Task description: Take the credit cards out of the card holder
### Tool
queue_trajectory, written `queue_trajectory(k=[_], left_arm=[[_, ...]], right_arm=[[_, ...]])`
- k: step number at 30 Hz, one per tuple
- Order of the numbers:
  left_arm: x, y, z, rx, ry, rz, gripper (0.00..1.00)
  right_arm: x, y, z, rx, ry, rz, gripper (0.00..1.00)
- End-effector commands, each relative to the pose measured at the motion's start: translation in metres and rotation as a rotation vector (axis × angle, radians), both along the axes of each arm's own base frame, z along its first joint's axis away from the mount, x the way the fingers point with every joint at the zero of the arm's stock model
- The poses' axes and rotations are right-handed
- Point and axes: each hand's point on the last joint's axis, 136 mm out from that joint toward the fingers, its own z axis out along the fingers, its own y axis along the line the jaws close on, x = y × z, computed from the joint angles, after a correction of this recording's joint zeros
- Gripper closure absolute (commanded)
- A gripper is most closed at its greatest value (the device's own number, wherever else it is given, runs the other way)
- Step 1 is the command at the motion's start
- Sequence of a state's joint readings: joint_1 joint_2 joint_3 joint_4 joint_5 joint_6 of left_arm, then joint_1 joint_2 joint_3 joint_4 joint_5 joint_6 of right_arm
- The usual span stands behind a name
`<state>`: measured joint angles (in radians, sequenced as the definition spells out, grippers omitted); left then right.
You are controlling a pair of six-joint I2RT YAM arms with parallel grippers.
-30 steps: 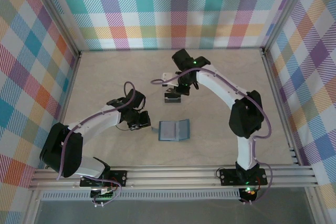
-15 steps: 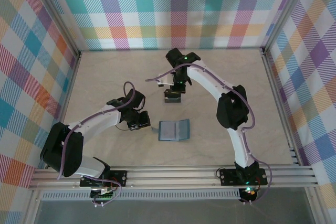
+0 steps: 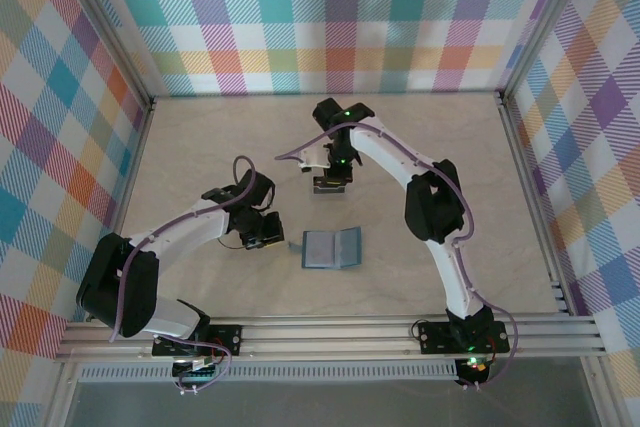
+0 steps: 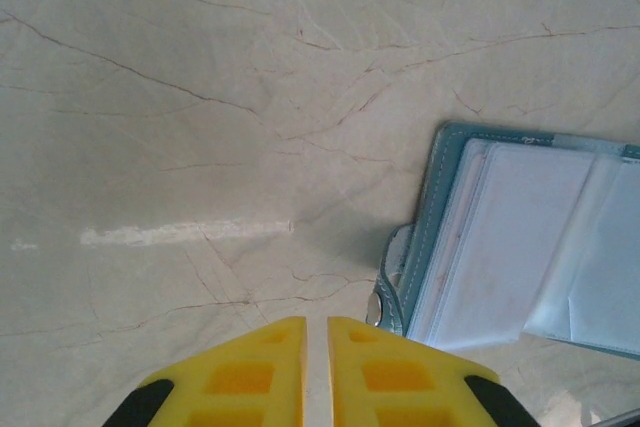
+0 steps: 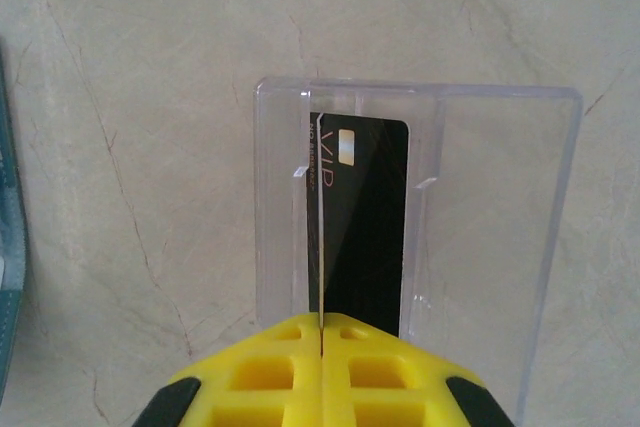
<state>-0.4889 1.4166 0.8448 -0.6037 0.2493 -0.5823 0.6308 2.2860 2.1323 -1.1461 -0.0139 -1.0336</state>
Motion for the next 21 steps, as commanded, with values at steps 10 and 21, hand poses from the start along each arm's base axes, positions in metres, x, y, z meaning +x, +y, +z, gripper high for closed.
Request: queue_trajectory(k=[10, 21], left_arm=[[-0.006, 0.013, 0.001, 0.021, -0.004, 0.022, 0.86], [-0.008, 0.013, 0.002, 0.004, -0.007, 0.024, 0.86]], right_arm=[[0.051, 0.009, 0.015, 0.001, -0.27, -0.057, 0.61], [0.05, 0.016, 0.02, 0.055, -0.323, -0.076, 0.57]])
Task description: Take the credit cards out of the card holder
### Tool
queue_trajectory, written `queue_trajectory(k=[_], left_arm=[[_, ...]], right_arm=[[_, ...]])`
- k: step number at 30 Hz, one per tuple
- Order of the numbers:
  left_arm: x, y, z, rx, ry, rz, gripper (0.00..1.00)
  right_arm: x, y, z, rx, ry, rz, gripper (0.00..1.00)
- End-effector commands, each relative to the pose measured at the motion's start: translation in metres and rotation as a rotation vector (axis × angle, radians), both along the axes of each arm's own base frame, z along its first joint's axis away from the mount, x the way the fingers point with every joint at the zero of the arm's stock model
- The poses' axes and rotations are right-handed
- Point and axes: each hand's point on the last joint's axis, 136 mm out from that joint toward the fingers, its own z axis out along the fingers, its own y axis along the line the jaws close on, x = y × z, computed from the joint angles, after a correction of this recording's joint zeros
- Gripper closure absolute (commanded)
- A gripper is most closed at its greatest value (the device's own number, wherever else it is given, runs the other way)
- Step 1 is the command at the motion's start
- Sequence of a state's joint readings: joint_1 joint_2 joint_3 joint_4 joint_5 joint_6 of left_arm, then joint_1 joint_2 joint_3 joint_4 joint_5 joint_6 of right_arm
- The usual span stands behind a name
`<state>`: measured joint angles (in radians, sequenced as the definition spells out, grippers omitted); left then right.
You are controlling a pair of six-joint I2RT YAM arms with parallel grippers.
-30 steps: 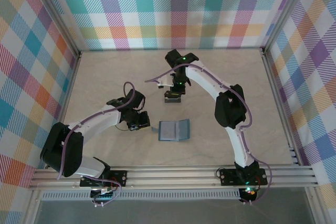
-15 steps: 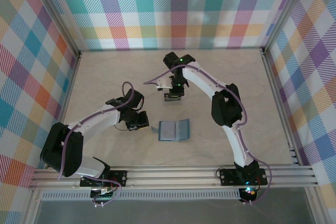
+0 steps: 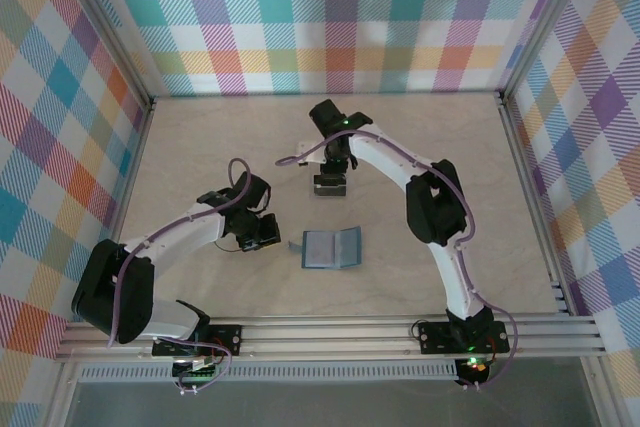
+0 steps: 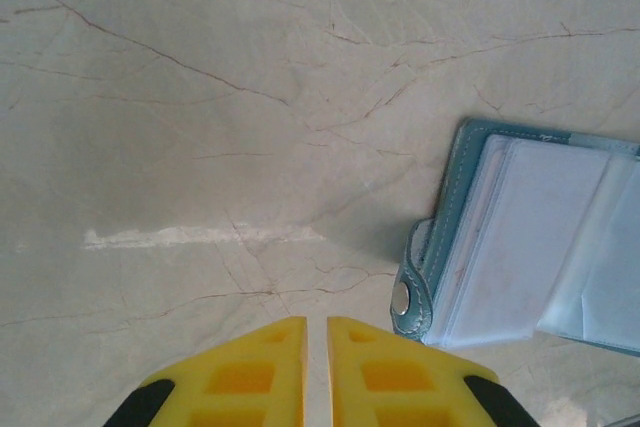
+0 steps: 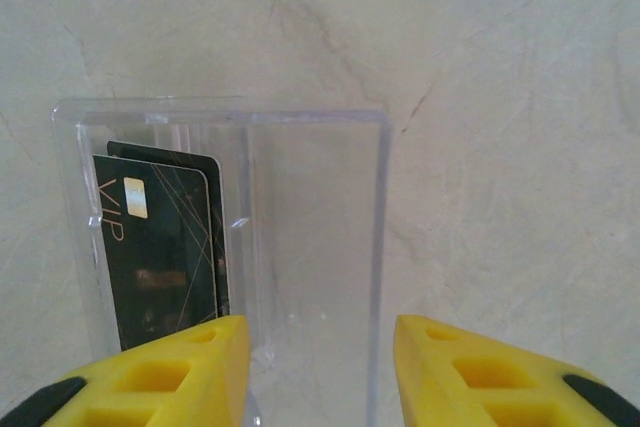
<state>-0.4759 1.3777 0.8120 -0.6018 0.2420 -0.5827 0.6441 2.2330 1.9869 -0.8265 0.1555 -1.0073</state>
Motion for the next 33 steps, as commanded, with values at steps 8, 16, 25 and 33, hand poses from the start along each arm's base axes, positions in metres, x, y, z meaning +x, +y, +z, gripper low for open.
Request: queue_trajectory(k=[8, 16, 25, 33], left_arm=[[0.001, -0.005, 0.007, -0.037, 0.001, -0.021, 0.86], [0.008, -0.016, 0.021, -0.097, -0.028, -0.036, 0.85], [0.013, -0.043, 0.027, -0.159, -0.032, -0.099, 0.85], [0.005, -0.07, 0.022, -0.172, -0.024, -0.171, 0.85]], right_arm=[[-0.017, 0.011, -0.013, 0.011, 0.025, 0.006, 0.56], [-0.022, 0.021, 0.009, 0.056, -0.011, 0.019, 0.56], [-0.023, 0.027, 0.071, 0.279, -0.06, -0.158, 0.54], [-0.034, 0.008, 0.089, 0.462, 0.01, -0.549, 0.52]])
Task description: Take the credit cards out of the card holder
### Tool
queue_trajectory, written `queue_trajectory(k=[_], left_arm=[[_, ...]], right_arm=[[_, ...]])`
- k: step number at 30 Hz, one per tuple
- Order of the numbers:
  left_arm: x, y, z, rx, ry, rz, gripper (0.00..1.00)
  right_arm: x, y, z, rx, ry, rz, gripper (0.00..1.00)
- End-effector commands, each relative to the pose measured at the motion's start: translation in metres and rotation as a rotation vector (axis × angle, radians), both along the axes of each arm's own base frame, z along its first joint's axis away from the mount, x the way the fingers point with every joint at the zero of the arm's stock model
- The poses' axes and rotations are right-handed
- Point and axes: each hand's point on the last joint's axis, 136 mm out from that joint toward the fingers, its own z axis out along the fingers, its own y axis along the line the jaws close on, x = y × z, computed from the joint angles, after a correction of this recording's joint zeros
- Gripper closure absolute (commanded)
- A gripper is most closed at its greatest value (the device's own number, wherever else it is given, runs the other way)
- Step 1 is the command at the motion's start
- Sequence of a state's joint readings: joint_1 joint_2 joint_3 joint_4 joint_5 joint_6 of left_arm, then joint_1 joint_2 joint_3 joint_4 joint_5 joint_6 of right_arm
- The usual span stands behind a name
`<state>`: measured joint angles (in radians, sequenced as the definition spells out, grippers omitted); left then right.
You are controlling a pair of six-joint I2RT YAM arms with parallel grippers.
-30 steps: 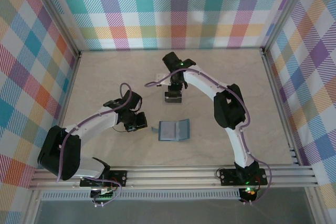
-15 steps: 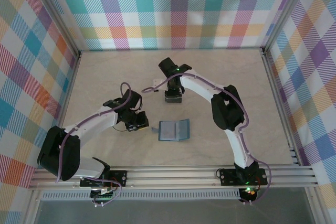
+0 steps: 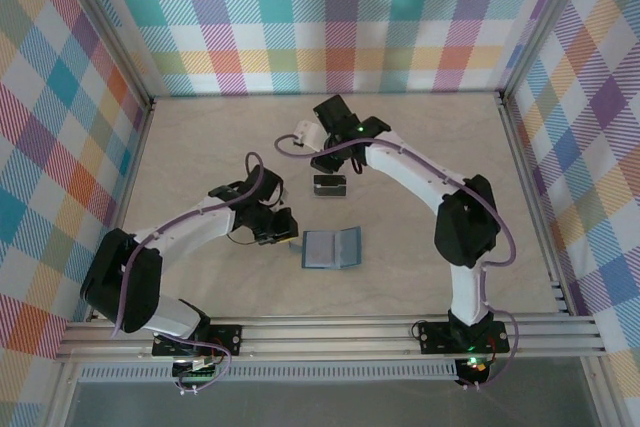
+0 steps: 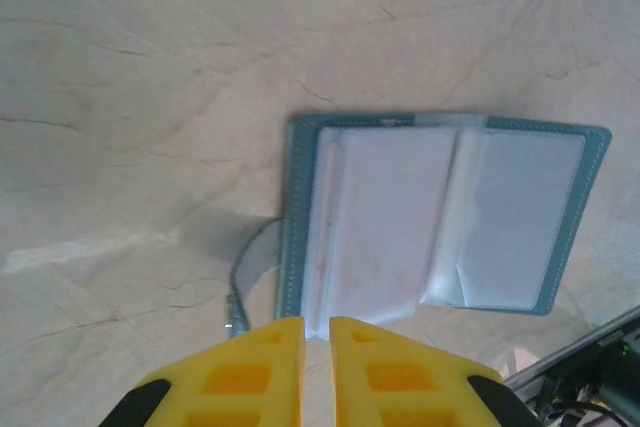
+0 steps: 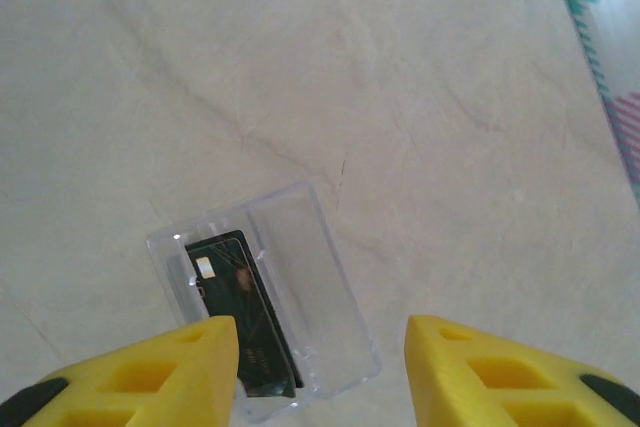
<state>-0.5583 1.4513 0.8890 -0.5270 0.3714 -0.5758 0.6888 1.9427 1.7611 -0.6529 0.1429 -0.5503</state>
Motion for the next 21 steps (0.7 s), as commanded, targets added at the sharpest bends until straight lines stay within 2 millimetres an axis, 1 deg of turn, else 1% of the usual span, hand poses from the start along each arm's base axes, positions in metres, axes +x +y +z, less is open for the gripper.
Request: queue_trajectory(k=[1, 3, 5, 7, 9, 12, 17, 21], left_arm=[[0.0, -0.019, 0.004, -0.029, -0.013, -0.043, 0.85], [-0.003, -0.024, -0.004, -0.017, 0.002, -0.057, 0.86], [-0.005, -0.026, -0.013, -0.001, 0.015, -0.066, 0.86], [-0.006, -0.029, -0.021, 0.008, 0.027, -0.074, 0.87], [-0.005, -0.029, -0.028, 0.024, 0.036, -0.079, 0.89], [-0.004, -0.025, -0.038, 0.064, 0.041, -0.073, 0.91], [-0.005, -0.018, -0.049, 0.099, 0.053, -0.063, 0.92], [-0.012, -0.012, -0.06, 0.122, 0.076, -0.059, 0.93]], right_arm=[[-0.01, -0.005, 0.007, 0.168, 0.099, -0.235, 0.53], [-0.019, -0.01, 0.007, 0.235, 0.152, -0.331, 0.54], [-0.032, -0.012, 0.006, 0.321, 0.245, -0.432, 0.55], [-0.046, -0.012, 0.003, 0.377, 0.325, -0.492, 0.57], [-0.058, -0.016, -0.001, 0.41, 0.389, -0.543, 0.58], [-0.073, -0.022, -0.007, 0.44, 0.468, -0.62, 0.61], [-0.102, -0.019, -0.02, 0.466, 0.641, -0.664, 0.64], [-0.124, -0.008, -0.031, 0.516, 0.797, -0.655, 0.67]])
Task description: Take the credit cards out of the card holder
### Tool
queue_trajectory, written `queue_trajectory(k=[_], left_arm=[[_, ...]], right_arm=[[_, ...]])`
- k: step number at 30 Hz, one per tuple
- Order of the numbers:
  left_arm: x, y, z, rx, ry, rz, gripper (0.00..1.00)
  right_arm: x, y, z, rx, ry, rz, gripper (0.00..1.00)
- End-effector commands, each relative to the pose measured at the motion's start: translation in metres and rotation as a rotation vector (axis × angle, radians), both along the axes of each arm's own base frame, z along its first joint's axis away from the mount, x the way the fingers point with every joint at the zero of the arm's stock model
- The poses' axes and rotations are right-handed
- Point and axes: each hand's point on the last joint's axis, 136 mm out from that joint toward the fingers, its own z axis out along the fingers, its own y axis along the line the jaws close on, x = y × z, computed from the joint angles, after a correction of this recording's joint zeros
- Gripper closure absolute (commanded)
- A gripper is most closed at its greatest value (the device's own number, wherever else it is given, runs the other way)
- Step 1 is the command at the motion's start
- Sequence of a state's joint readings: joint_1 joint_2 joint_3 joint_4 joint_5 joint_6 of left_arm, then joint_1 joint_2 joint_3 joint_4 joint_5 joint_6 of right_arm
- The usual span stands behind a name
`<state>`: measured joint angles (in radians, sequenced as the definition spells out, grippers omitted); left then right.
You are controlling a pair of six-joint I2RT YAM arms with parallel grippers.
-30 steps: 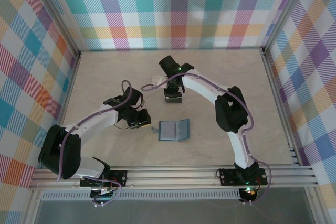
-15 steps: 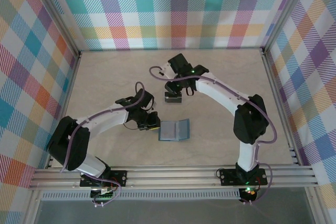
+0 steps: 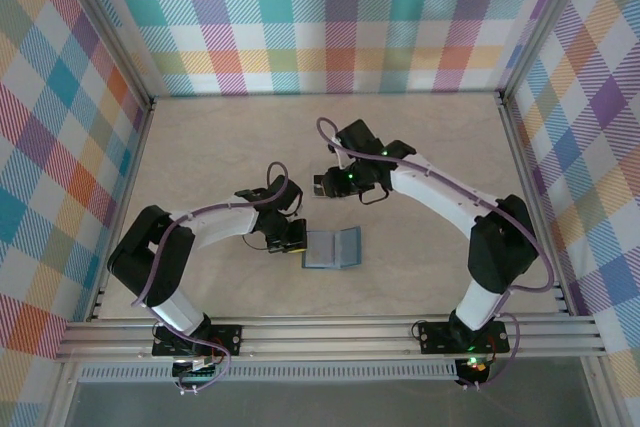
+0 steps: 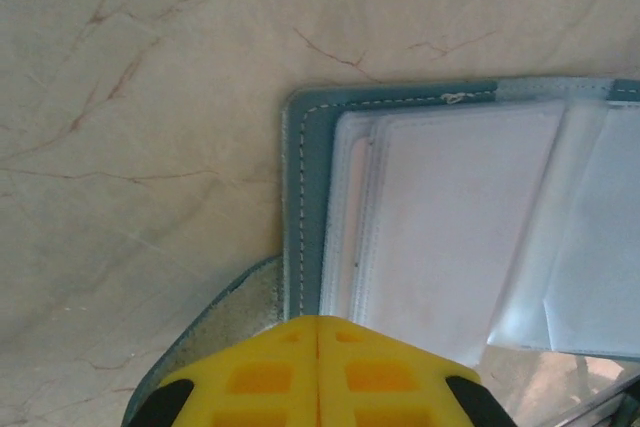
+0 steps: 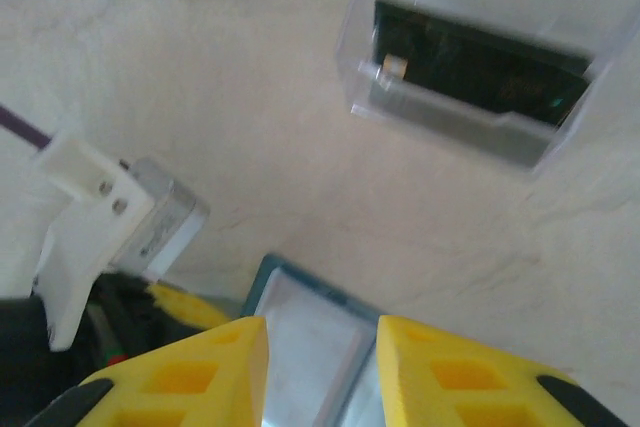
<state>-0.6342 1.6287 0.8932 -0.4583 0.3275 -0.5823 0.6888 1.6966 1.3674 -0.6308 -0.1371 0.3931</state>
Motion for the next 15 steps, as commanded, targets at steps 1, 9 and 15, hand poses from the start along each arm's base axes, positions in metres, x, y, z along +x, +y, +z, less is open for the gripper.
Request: queue_trajectory(k=[1, 9, 15], left_arm=[[-0.007, 0.005, -0.013, 0.03, 0.016, -0.004, 0.94], [-0.015, 0.008, -0.019, 0.024, 0.034, 0.005, 0.94], [-0.016, 0.008, -0.022, 0.021, 0.045, 0.006, 0.94]], right_arm=[[-0.027, 0.015, 0.001, 0.139, 0.161, -0.024, 0.69], [-0.059, 0.034, -0.029, 0.256, 0.429, -0.099, 0.8], [-0.072, 0.051, -0.051, 0.239, 0.503, -0.088, 0.88]])
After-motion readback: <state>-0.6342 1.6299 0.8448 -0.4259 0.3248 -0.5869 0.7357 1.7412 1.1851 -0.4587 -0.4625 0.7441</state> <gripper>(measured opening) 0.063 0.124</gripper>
